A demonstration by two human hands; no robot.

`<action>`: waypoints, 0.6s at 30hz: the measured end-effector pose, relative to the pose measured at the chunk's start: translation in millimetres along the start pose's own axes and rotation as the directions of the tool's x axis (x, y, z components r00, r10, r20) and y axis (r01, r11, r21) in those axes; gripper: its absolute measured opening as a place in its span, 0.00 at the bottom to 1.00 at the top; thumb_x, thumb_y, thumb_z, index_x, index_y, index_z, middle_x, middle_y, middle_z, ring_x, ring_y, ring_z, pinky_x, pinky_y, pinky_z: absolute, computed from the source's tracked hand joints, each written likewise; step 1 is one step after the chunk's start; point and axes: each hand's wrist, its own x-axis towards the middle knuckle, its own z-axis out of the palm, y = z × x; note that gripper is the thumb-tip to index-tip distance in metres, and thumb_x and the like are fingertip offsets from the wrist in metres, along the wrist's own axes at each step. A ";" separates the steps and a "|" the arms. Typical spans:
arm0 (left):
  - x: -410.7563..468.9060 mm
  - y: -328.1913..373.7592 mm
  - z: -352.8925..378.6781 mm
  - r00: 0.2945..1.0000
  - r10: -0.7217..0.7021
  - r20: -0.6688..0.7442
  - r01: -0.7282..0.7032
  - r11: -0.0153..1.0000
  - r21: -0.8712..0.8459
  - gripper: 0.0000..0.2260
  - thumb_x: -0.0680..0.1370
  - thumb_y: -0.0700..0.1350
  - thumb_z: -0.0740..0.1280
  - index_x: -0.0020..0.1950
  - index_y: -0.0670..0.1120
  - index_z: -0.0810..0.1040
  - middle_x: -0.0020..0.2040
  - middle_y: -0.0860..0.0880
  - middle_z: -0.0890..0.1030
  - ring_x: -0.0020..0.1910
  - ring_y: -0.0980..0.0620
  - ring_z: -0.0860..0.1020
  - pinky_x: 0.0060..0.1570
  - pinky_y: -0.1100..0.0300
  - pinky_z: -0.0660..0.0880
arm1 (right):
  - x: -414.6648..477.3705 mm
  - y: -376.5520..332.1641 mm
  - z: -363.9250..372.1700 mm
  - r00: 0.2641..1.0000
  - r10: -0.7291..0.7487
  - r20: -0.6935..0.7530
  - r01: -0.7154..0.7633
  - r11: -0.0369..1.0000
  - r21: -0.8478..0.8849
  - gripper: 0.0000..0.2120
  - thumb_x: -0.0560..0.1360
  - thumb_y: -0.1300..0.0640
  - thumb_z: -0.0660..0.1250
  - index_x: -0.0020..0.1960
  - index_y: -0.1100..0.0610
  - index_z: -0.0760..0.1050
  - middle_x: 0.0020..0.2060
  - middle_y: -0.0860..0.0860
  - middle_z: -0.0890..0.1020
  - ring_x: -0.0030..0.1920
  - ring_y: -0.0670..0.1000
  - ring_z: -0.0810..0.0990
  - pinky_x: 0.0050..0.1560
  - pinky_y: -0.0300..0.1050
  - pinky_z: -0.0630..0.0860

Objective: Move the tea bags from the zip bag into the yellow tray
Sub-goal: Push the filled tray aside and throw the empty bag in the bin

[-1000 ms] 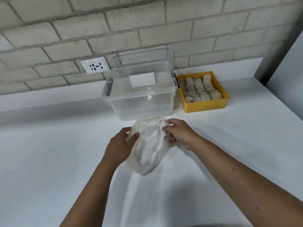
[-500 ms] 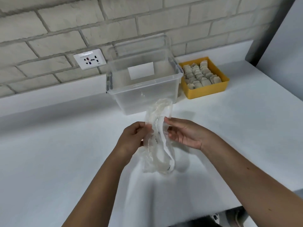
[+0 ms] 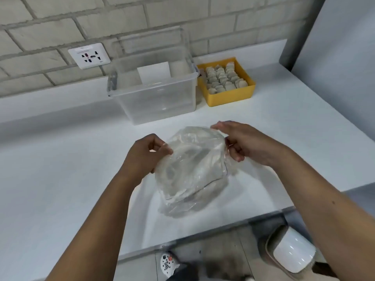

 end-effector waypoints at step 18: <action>-109.9 71.7 221.2 0.768 0.142 0.624 -0.266 0.958 0.110 0.18 0.76 0.38 0.66 0.55 0.62 0.78 0.41 0.52 0.80 0.34 0.54 0.72 0.37 0.66 0.67 | -177.9 130.1 -186.9 0.654 0.127 -0.745 0.028 0.981 0.191 0.11 0.75 0.61 0.67 0.34 0.59 0.71 0.19 0.50 0.70 0.18 0.50 0.67 0.21 0.37 0.63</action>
